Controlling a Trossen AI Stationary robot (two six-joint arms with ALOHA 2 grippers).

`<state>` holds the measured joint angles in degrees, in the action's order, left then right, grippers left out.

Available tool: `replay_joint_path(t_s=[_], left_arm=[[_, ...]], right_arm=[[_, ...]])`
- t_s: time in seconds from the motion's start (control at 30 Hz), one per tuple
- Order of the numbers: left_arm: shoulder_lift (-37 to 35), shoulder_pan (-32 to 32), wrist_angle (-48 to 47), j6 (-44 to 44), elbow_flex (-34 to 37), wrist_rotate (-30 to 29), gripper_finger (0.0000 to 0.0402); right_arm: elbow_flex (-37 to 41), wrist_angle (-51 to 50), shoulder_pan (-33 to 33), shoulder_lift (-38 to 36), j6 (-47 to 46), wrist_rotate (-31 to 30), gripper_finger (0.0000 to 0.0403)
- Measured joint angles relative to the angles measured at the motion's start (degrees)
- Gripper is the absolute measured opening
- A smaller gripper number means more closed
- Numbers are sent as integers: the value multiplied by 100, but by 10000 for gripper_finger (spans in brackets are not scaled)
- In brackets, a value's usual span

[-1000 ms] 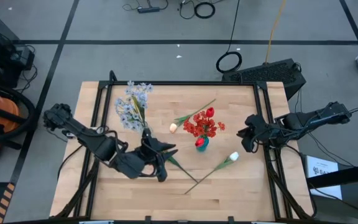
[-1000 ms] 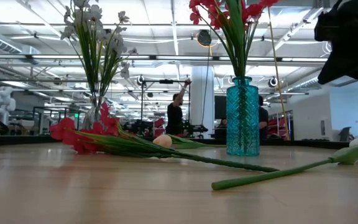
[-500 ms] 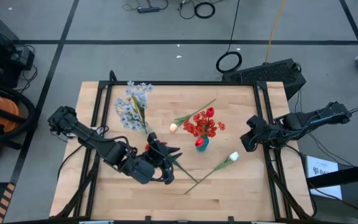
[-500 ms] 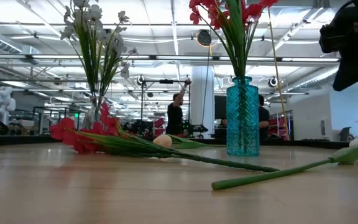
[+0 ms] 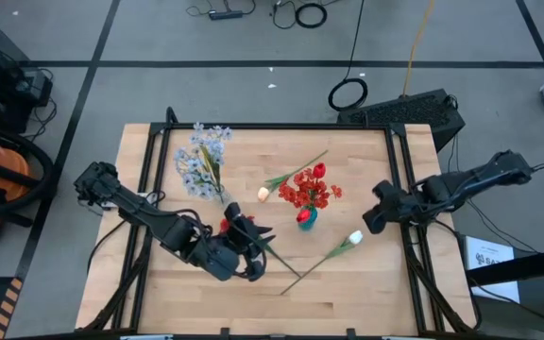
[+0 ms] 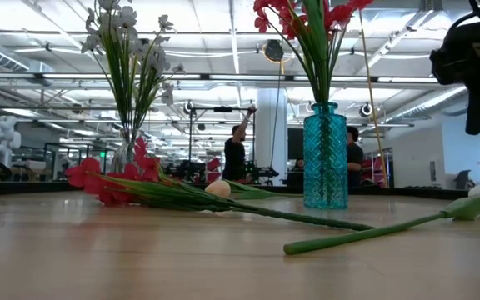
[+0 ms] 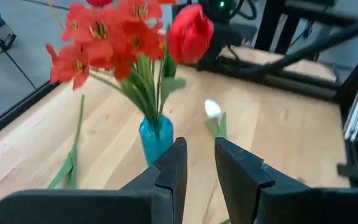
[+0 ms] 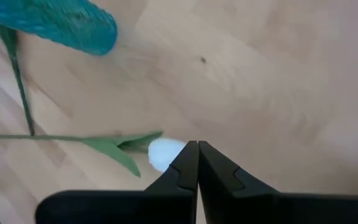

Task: Sort flowers into vase by color
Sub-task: Put the white tulip into the transparent vase

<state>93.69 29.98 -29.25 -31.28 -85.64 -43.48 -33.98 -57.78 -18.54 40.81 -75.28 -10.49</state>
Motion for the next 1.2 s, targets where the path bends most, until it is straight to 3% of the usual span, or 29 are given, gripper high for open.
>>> replay_joint_path(t_s=[0.33,0.67,0.8,0.93,1.2], left_arm=[[0,-154,-1000,-313,-1,807,88],[-2,-184,-2340,-736,-1,1338,88],[-2,-184,-2438,-573,-1,1338,88],[-2,-136,-2434,-262,-1,1361,88],[-2,-96,-2429,14,-1,1617,88]], right_arm=[[-61,89,-704,651,-1914,100,0],[-1245,-593,-1352,2293,-3987,180,0],[-1399,-166,-1431,2841,-4832,215,0],[-1410,406,-1424,3270,-5004,629,0],[-1410,930,-1419,3848,-5923,630,0]])
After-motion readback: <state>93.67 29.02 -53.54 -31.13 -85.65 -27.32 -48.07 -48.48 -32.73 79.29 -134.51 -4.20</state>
